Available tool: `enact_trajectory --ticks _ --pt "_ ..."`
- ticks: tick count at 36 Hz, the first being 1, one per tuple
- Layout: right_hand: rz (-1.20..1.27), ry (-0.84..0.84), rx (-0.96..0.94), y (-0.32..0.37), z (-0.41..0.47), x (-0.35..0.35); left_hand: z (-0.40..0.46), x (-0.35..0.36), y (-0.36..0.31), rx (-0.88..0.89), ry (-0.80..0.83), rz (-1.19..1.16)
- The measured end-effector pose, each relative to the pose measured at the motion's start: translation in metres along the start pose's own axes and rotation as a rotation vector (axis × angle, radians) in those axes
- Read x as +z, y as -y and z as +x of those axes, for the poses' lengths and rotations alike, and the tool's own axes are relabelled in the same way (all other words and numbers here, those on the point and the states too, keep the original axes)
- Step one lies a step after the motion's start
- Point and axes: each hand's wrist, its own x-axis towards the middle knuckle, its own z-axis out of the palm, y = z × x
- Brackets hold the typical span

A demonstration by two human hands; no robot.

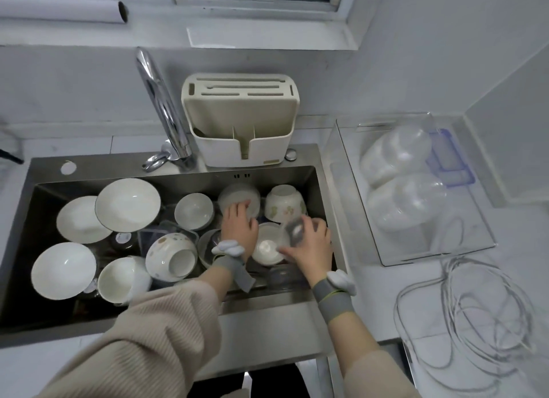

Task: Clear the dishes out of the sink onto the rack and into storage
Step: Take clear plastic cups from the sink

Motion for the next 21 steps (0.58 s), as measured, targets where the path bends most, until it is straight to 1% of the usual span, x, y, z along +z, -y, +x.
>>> enact_trajectory --ticks 2,3,5,7,12,16,18,21 --pt "0.246 -0.094 -0.004 0.007 0.005 -0.003 -0.003 0.005 -0.006 -0.088 0.028 -0.159" --pt "0.343 -0.117 -0.008 0.011 0.007 -0.004 -0.005 0.005 -0.009 -0.147 0.078 -0.278" --pt "0.436 -0.145 -0.016 0.017 0.011 -0.004 -0.01 0.004 -0.018 -0.227 0.177 -0.524" --pt "0.452 -0.148 -0.019 0.021 0.014 -0.002 -0.013 0.001 -0.025 -0.201 0.193 -0.658" --pt "0.559 -0.095 0.039 0.02 0.016 0.005 -0.01 -0.007 -0.031 -0.101 0.236 -0.816" --pt "0.75 0.053 0.128 0.017 0.015 0.008 -0.004 -0.015 -0.031 -0.04 0.284 -0.821" --pt "0.886 0.132 0.148 0.016 0.013 0.009 -0.001 -0.018 -0.029 -0.012 0.292 -0.787" --pt "1.133 0.227 0.253 0.019 0.01 0.009 0.001 -0.023 -0.027 0.005 0.288 -0.756"
